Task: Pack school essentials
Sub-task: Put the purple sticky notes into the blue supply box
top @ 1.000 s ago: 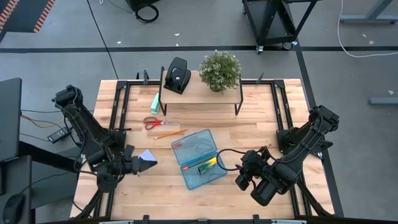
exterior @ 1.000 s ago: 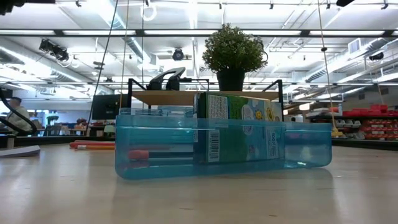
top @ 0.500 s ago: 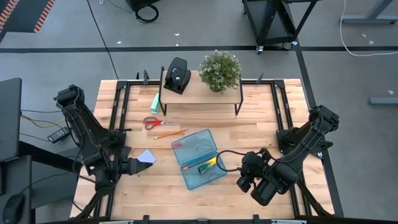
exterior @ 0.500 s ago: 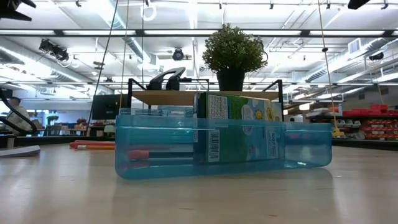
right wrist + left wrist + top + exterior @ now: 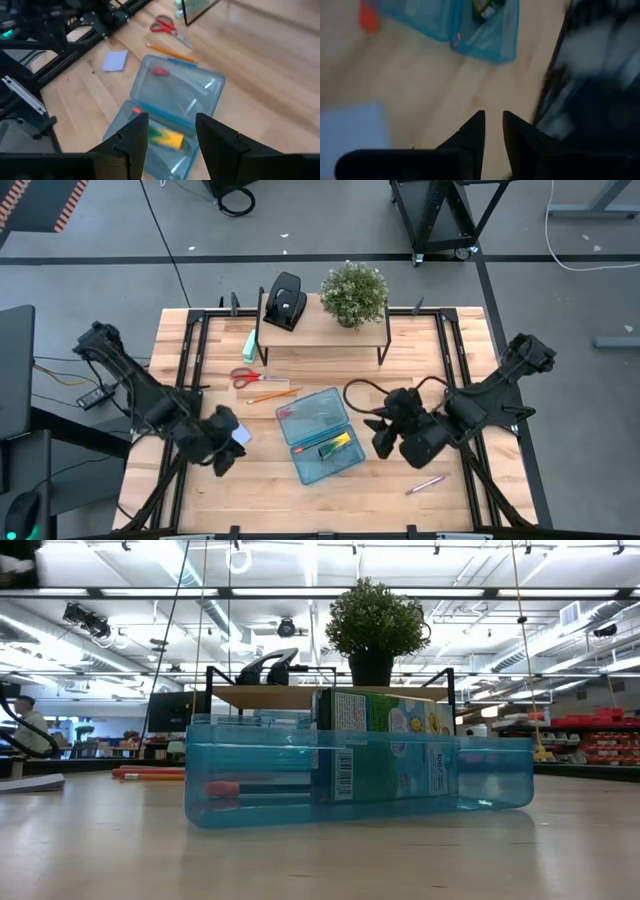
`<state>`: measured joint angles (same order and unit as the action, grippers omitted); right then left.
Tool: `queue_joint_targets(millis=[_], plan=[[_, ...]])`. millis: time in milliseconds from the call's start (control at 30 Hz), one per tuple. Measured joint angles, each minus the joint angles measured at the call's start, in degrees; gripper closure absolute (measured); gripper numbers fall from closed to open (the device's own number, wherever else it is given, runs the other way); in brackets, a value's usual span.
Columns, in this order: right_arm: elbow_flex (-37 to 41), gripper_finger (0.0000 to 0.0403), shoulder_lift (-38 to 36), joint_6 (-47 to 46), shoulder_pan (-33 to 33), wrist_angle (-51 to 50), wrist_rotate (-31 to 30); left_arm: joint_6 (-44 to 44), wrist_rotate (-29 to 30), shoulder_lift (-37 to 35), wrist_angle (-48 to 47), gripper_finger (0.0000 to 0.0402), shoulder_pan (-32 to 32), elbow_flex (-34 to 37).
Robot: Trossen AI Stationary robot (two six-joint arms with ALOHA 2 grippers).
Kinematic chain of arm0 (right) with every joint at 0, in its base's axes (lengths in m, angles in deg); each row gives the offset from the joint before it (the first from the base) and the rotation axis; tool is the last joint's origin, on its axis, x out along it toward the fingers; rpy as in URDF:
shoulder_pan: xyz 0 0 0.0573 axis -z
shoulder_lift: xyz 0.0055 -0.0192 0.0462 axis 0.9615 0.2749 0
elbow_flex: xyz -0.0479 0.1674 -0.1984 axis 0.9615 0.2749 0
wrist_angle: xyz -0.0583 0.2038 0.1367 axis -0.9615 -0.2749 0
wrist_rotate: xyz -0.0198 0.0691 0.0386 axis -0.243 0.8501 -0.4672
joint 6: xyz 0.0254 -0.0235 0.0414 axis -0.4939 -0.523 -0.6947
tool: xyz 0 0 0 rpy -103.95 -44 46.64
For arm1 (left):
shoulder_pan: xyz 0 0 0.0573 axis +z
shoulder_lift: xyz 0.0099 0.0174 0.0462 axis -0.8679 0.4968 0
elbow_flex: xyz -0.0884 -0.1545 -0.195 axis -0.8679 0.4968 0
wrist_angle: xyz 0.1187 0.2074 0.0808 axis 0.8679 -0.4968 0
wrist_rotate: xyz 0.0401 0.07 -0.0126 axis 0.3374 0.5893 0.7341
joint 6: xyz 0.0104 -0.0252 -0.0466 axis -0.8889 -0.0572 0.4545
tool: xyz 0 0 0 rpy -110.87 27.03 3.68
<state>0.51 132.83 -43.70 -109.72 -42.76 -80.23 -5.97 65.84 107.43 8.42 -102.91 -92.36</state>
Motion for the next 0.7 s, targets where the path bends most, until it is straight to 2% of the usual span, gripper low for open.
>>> queue_joint_targets(millis=[167,267,367,433,533,700], plan=[[-0.02,0.023,0.39,3.05,2.03,0.5,0.57,-36.46,-7.12,2.76,-21.23,0.0326,5.6,-10.83],[0.0,0.023,0.54,1.11,1.62,0.8,2.01,-52.02,-7.58,5.1,-31.22,0.0326,6.53,-14.1],[-0.01,0.023,0.49,-3.37,-0.19,0.86,1.86,-62.96,-7.94,6.9,-34.72,0.0318,6.19,-13.35],[-0.01,0.023,0.5,-7.61,-1.8,0.85,0.59,-65.08,-8.4,7.31,-33.88,0.0306,5.3,-10.87],[0.07,0.023,1.1,-14.68,-4.16,0.63,-3.79,-61.88,-8.7,7.31,-30.2,0.0276,4.38,-6.33],[0.11,0.023,3.9,-23.7,-5.89,0.24,-8.47,-60.56,-8.51,7.31,-26.41,0.0205,3.97,1.38]])
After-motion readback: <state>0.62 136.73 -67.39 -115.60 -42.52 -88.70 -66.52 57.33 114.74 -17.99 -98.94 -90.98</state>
